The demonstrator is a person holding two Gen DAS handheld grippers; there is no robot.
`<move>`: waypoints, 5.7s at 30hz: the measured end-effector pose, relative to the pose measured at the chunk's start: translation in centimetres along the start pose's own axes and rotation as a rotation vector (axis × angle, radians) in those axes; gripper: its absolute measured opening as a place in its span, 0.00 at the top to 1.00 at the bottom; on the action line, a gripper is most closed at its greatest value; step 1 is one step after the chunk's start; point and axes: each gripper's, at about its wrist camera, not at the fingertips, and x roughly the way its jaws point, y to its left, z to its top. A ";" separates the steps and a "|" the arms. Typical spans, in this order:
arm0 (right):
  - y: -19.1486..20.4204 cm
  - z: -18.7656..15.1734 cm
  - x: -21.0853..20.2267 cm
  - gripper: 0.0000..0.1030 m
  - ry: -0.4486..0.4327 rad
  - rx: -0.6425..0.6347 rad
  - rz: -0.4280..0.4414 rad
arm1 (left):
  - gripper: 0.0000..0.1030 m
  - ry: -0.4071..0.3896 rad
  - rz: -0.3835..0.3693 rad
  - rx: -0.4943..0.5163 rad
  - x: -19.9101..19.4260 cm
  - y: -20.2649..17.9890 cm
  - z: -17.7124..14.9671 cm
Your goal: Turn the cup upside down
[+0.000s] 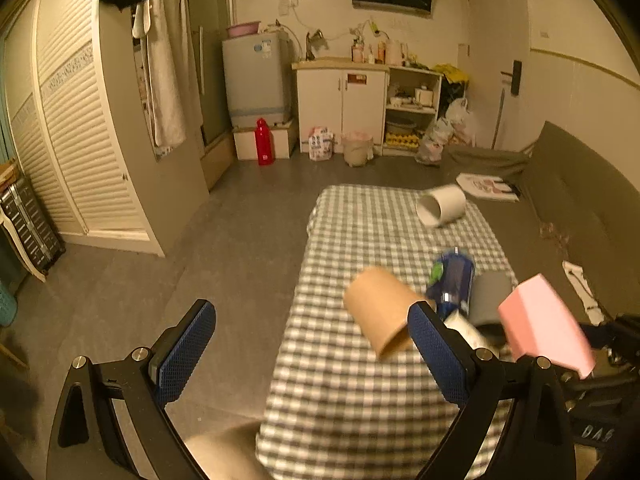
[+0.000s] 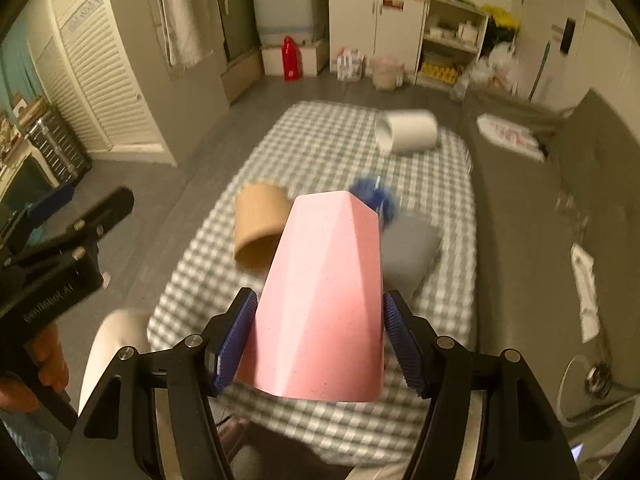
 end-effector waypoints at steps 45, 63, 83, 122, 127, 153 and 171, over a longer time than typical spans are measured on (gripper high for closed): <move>-13.7 -8.5 4.1 0.17 0.012 0.191 -0.001 | 0.05 0.439 -0.218 0.078 7.9 -13.9 -5.9; -12.8 -8.4 4.9 0.17 0.020 0.179 -0.022 | 0.39 0.484 -0.264 0.108 7.5 -12.6 -6.5; -12.4 -9.0 3.8 0.17 -0.010 0.194 -0.042 | 0.49 0.079 -0.078 0.220 3.2 -12.6 -7.2; -10.4 -9.4 3.8 0.17 0.016 0.158 -0.062 | 0.45 0.174 -0.225 0.149 2.7 -11.9 -8.1; -10.6 -9.4 4.1 0.17 0.020 0.163 -0.064 | 0.45 0.170 -0.213 0.141 3.8 -11.7 -7.4; -6.3 -9.3 0.2 0.17 -0.300 0.139 -0.059 | 0.25 0.009 -0.190 0.088 -0.2 -6.5 -9.3; -4.5 -10.3 1.6 0.06 -0.298 0.087 -0.119 | 0.12 0.012 -0.150 0.027 0.7 -4.0 -11.1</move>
